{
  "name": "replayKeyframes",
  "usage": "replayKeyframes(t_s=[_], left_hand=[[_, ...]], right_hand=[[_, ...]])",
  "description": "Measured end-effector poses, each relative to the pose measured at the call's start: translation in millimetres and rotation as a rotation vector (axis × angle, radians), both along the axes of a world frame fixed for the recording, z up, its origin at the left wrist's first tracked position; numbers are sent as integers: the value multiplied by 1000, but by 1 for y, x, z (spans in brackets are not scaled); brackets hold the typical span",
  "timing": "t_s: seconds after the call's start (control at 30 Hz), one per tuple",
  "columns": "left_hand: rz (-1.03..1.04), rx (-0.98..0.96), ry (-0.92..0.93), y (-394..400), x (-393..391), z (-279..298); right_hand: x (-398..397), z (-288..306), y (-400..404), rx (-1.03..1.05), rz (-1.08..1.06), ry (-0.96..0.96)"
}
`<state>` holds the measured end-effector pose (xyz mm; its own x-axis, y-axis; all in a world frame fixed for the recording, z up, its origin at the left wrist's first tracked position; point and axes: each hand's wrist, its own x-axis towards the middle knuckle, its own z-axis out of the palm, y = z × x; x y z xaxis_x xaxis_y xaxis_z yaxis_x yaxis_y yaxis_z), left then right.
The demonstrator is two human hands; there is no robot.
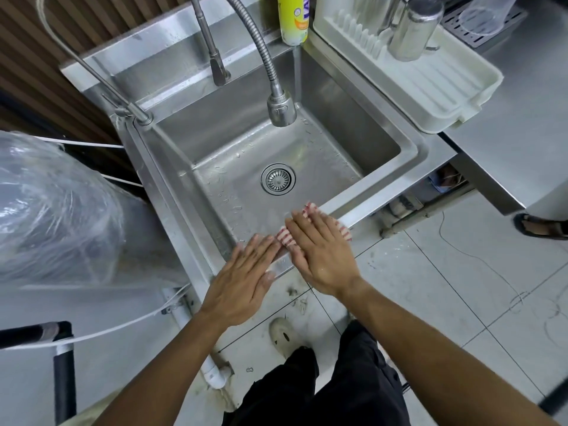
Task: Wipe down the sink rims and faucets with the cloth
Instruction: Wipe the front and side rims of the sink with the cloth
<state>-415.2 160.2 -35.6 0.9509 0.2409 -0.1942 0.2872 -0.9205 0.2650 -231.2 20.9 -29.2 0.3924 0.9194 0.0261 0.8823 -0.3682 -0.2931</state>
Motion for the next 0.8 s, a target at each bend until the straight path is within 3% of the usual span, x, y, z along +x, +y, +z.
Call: replayKeyframes(t_s=[0.07,0.13,0.27,0.37,0.5,0.63,0.8], left_hand=[[161,36,6,3,-8,0],[274,47,26,5,-13,-1],[232,34,28,10,-13,0],[255,67,18,23,-20,2],[208,85,11,42,-25,5],[83,111,27,69,-30,6],[121,142,86,84,-34,5]], right_hand=[[28,0,-4,-30,194,-20],[76,3,-9,-77,191,-40],[132,12,-25,-114,-295,-54],[66,9,-6,-63,-468,-71],[-49,12,21,-85,-125,19],[-14,8,19,-134,192,36],[99,14,-13,-127,-149,-47]])
